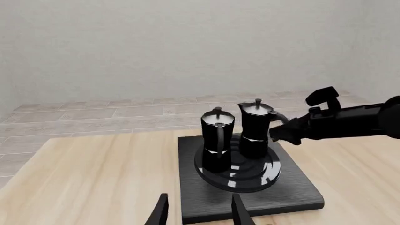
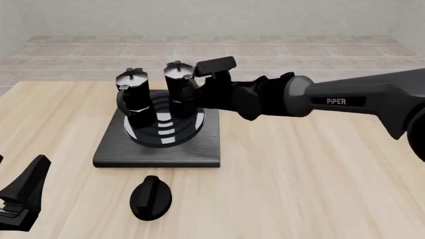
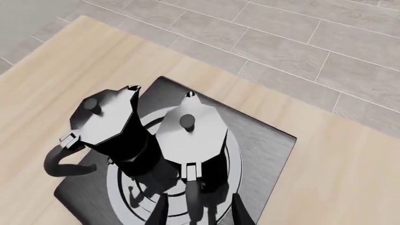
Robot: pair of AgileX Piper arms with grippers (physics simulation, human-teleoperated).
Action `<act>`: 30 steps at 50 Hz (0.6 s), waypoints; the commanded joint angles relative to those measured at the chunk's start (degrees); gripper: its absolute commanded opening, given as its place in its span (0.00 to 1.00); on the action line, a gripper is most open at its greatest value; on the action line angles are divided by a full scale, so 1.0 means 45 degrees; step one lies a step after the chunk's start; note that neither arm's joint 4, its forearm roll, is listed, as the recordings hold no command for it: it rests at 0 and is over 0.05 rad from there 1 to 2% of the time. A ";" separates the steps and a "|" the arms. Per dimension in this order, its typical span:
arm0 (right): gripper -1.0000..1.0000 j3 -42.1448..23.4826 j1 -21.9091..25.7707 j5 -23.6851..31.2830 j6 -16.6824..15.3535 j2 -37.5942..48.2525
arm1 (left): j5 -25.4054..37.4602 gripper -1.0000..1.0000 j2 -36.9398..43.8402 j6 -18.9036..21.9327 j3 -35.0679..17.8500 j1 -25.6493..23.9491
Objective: Put both moka pots on the stove.
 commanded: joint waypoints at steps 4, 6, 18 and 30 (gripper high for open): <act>1.00 0.1886 0.0085 -0.0427 -0.0001 -0.1639 | -0.0004 1.00 0.0000 0.0001 0.0000 0.0001; 1.00 0.2213 0.0110 -0.0491 0.0010 -0.1923 | -0.0001 1.00 0.0000 0.0000 0.0000 0.0000; 1.00 0.4200 0.0269 -0.1052 0.0210 -0.3713 | 0.0000 1.00 0.0000 -0.0002 0.0000 0.0002; 1.00 0.5969 0.0135 -0.1575 0.0415 -0.5354 | 0.0001 1.00 0.0000 -0.0001 0.0000 -0.0002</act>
